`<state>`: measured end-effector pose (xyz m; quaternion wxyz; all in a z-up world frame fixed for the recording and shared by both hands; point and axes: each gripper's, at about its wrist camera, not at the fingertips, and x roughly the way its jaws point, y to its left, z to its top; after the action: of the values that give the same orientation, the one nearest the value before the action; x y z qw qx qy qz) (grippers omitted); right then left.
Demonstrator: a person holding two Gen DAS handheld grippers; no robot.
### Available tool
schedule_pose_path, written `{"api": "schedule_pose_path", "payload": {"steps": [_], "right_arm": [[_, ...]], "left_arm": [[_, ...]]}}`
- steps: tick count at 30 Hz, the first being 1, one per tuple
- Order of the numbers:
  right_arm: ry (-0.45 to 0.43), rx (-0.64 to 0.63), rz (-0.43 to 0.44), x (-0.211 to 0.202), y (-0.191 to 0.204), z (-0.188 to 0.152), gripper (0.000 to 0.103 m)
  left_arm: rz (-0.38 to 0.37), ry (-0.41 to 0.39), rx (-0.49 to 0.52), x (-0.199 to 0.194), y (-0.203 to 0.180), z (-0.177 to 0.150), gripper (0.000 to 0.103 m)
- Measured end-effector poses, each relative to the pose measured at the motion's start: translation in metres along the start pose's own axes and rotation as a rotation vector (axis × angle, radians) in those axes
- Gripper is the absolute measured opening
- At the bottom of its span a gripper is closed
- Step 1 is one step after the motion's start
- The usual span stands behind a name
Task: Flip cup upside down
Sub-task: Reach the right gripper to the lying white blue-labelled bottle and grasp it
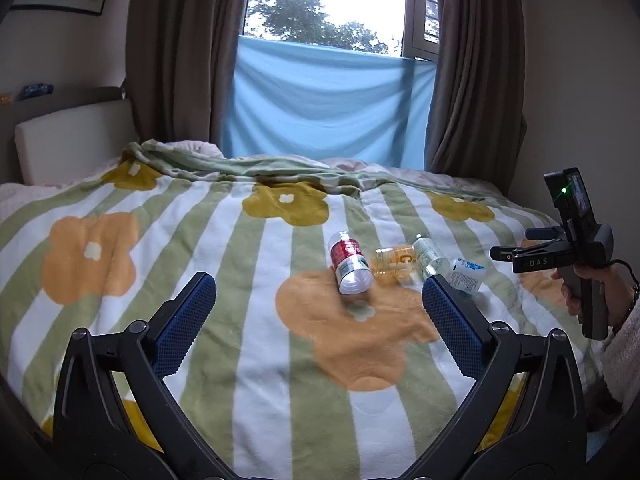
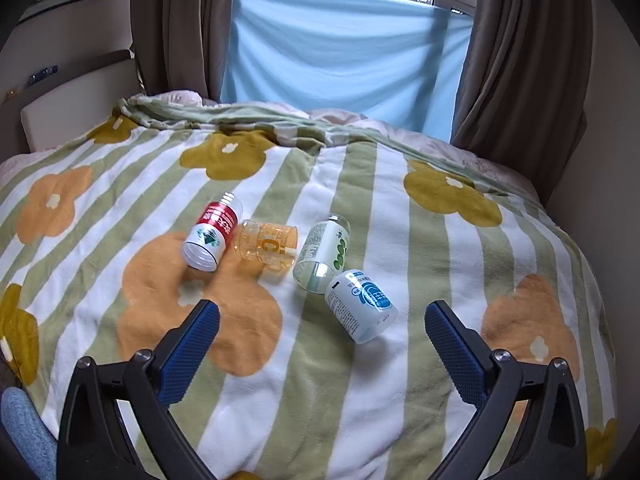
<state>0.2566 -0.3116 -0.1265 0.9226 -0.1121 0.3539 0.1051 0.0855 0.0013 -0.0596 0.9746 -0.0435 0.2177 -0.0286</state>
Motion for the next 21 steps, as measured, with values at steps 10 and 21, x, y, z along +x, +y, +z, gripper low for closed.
{"api": "schedule_pose_path", "payload": {"steps": [10, 21], "right_arm": [[0.422, -0.097, 0.114, 0.148, -0.048, 0.018, 0.100], [0.640, -0.259, 0.104, 0.197, -0.030, 0.009, 0.069]], "left_arm": [[0.056, 0.073, -0.022, 0.039, 0.014, -0.011, 0.103], [0.069, 0.088, -0.027, 0.048, 0.013, -0.011, 0.103]]}}
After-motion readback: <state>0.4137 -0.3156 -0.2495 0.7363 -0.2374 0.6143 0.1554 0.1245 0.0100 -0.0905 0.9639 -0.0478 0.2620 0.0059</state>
